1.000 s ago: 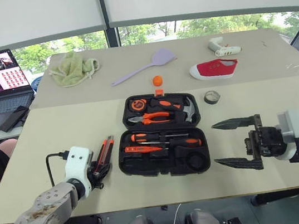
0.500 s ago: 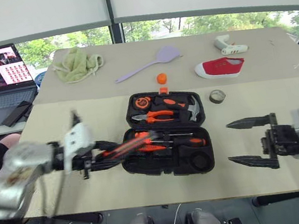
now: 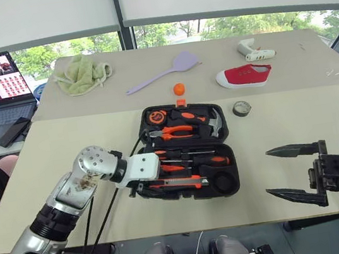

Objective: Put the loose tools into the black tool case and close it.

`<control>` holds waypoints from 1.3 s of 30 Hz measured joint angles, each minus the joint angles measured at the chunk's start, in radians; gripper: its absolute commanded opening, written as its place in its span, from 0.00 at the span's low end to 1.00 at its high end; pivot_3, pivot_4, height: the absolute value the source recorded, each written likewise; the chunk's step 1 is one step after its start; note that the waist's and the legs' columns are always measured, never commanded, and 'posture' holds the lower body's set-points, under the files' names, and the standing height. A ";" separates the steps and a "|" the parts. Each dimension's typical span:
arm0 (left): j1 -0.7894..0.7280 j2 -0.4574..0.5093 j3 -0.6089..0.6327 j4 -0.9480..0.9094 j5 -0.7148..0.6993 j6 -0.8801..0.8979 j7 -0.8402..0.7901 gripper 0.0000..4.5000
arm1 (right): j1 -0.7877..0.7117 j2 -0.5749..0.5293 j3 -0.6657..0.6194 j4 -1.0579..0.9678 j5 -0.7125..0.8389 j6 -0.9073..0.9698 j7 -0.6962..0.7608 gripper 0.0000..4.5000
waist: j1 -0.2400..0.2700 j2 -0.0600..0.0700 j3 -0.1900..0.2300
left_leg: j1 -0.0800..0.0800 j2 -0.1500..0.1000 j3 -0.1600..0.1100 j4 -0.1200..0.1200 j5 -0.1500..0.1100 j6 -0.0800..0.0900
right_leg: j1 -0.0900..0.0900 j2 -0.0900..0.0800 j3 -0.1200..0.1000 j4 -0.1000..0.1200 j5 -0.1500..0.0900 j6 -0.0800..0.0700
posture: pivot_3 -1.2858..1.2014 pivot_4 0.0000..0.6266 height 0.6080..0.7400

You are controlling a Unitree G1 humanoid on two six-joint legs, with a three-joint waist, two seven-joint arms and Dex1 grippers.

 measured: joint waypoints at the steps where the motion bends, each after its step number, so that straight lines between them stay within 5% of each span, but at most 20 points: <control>1: -0.001 -0.002 -0.002 0.000 0.004 -0.004 -0.001 0.39 | 0.001 0.001 0.000 -0.002 0.000 0.000 -0.002 1.00 | 0.000 0.000 0.000 | 0.000 0.000 0.000 0.000 0.000 0.000 | 0.000 0.000 0.000 0.000 0.000 0.000 | 0.52 0.24 1.00; 9: -0.004 -0.022 -0.003 0.000 0.019 -0.001 -0.019 0.39 | 0.002 0.001 0.000 -0.019 0.002 0.017 -0.006 1.00 | 0.000 0.000 0.000 | 0.000 0.000 0.000 0.001 0.000 0.000 | 0.000 0.000 0.000 0.001 0.000 0.000 | 0.52 0.24 1.00; 13: 0.010 -0.023 0.015 0.001 0.012 0.016 -0.018 0.69 | 0.001 0.001 0.000 -0.019 0.002 0.025 -0.007 1.00 | -0.003 0.000 0.000 | 0.000 0.000 0.000 0.001 0.000 0.000 | 0.001 0.000 0.000 0.001 0.000 0.000 | 0.52 0.24 1.00; 20: 0.023 -0.068 0.077 0.016 -0.066 0.043 -0.009 0.69 | -0.002 0.016 0.001 0.003 -0.001 0.038 -0.014 1.00 | -0.007 0.000 0.000 | 0.000 0.000 -0.001 0.004 0.000 0.000 | 0.001 0.000 0.000 0.003 0.000 0.000 | 0.52 0.24 1.00; 23: 0.023 -0.103 0.126 0.015 -0.116 0.043 0.010 0.55 | -0.002 0.035 0.002 0.018 -0.002 0.037 -0.022 1.00 | -0.004 0.000 0.000 | -0.001 0.001 -0.001 0.008 -0.001 0.001 | 0.001 0.000 0.000 0.004 0.000 0.001 | 0.52 0.24 1.00; 29: 0.047 -0.129 0.167 0.009 -0.158 0.027 0.031 0.03 | 0.012 0.058 0.002 0.051 -0.018 0.028 -0.025 1.00 | -0.005 0.000 0.000 | -0.001 0.001 -0.001 0.009 -0.001 0.002 | 0.001 0.000 0.000 0.004 0.000 0.001 | 0.52 0.24 1.00; 39: 0.112 -0.185 0.092 0.019 -0.092 0.004 0.087 0.01 | 0.034 0.089 0.003 0.065 -0.041 0.007 -0.036 1.00 | -0.002 0.000 0.000 | -0.001 0.001 -0.001 0.010 -0.002 0.003 | 0.002 0.000 0.000 0.005 0.000 0.001 | 0.52 0.24 1.00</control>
